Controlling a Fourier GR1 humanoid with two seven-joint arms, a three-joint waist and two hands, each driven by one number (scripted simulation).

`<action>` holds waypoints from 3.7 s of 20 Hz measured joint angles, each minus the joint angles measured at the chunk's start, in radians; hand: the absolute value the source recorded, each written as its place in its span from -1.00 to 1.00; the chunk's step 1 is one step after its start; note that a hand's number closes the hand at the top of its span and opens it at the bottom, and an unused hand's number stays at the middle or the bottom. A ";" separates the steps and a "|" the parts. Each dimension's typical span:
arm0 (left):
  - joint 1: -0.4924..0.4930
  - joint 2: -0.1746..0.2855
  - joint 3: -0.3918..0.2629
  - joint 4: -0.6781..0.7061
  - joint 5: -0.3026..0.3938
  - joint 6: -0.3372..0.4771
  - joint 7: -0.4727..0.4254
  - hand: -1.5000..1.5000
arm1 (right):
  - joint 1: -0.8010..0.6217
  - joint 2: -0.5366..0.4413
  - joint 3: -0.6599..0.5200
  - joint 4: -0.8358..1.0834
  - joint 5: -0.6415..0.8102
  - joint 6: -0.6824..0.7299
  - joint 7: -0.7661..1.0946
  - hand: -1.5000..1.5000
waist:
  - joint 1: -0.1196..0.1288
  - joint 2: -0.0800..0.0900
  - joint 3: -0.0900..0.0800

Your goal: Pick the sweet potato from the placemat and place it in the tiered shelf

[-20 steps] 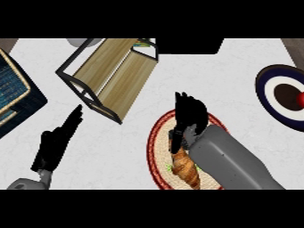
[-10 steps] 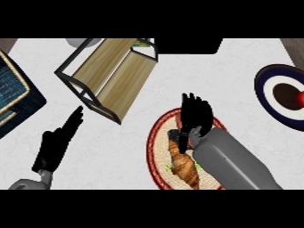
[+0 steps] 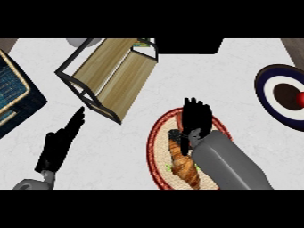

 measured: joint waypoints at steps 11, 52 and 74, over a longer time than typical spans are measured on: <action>0.034 -0.018 0.038 -0.064 -0.029 -0.037 0.032 0.00 | 0.012 0.055 -0.095 0.124 0.112 0.000 -0.080 1.00 | 0.004 -0.008 -0.003; -0.011 -0.076 0.099 -0.028 -0.099 -0.089 0.033 0.00 | -0.440 -0.276 -0.500 0.197 -0.150 0.058 -1.311 1.00 | 0.024 0.009 0.001; -0.033 -0.099 0.077 -0.061 -0.129 -0.109 0.059 0.00 | -0.982 -0.040 -0.584 0.831 -0.028 -0.213 -1.291 1.00 | 0.079 0.030 -0.002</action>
